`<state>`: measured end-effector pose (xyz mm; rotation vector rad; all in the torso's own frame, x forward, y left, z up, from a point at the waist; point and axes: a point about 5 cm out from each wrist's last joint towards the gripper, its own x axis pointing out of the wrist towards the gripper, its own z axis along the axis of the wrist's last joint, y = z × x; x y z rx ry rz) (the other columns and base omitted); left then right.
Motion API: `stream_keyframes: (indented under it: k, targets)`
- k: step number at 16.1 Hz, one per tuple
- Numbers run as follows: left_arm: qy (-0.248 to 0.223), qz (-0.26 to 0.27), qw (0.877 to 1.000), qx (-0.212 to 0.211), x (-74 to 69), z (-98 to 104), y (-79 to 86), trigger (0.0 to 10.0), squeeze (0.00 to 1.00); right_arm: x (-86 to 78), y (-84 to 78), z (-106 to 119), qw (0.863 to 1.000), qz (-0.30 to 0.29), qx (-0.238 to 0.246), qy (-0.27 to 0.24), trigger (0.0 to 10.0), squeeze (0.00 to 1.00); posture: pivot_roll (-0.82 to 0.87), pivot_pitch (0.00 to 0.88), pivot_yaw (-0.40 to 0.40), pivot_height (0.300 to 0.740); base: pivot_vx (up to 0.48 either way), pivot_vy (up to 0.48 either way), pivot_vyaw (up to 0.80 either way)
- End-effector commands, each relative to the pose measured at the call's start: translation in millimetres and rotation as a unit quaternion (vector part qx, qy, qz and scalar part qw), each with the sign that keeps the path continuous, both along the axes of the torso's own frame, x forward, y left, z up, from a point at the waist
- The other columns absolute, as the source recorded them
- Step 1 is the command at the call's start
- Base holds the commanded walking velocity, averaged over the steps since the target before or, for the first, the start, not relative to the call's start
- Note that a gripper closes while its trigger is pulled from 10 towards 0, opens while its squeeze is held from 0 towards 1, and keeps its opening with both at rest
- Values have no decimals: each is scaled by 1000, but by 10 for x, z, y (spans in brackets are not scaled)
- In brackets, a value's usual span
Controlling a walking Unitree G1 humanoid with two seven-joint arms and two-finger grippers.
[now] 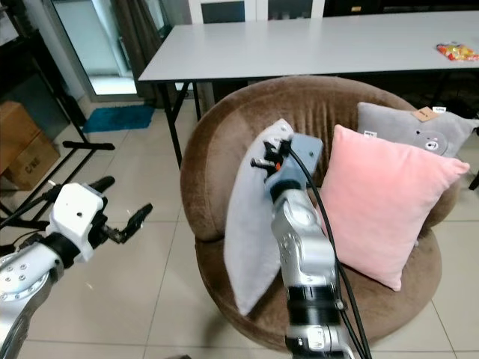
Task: Move the pillow to the sofa from floor
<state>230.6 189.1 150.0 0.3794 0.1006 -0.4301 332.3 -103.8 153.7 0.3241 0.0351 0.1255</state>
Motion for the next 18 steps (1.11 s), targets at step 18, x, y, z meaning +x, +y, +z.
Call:
stream_keyframes:
  k: [18]
  targets:
    - [75,-64,995,29,-458,52,-51,10000,0,556,-615,-361,955,-102,-248,123,10000,0,160,0,20,740,0,0,0]
